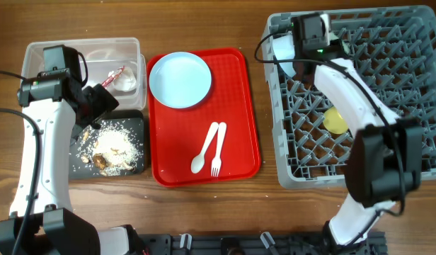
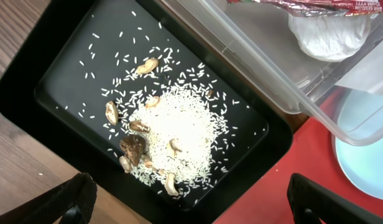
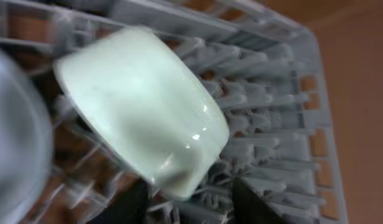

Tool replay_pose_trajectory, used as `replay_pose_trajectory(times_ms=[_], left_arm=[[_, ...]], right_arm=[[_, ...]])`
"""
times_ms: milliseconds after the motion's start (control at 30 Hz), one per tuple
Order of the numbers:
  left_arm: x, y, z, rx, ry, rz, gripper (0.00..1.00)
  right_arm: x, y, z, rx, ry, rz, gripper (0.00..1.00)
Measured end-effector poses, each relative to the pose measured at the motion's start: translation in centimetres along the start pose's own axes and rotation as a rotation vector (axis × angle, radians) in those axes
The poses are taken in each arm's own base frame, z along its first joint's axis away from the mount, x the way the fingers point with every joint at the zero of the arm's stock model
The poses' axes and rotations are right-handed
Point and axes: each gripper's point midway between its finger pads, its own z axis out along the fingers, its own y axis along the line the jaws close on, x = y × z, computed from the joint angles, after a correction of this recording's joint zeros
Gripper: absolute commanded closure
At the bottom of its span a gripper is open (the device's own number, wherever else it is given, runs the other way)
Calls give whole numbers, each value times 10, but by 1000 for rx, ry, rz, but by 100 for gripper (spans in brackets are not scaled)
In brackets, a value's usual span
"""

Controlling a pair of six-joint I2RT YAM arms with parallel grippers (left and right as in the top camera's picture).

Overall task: Sort waste into correct bins and load items into the dishwasher rack
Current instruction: 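Grasp the green bowl with the right gripper and place it in the rack, then grasp the white fork with the right gripper and lift it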

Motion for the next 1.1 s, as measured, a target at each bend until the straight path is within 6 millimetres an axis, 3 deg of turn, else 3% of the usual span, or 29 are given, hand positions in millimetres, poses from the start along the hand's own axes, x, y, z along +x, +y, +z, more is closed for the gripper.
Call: replay_pose_trajectory(times_ms=[100,167,200,300,367,467,533,700,833,1000,1100], left_arm=[[0,0,0,0,-1,0,0],[0,0,0,0,0,0,0],[0,0,0,-1,0,0,0],[0,0,0,0,0,0,0],[0,0,0,0,0,0,0],[0,0,0,0,-1,0,0],[0,0,0,0,0,0,0],[0,0,0,0,-1,0,0],[0,0,0,-1,0,0,0],[1,1,0,-4,6,1,0],[1,1,0,-4,6,1,0]], right_arm=[[-8,-12,-53,-168,-70,46,43],[-9,-9,-99,-368,-128,101,50],[-2,8,-123,-532,-114,123,50],[25,61,-169,-818,15,147,46],[46,102,-205,-932,109,93,44],[68,150,-235,-996,206,32,42],[96,195,-244,-979,355,23,40],[156,262,-248,-834,637,102,39],[182,282,-247,-772,712,195,39],[214,300,-224,-732,755,282,39],[214,303,-216,-724,726,302,43]])
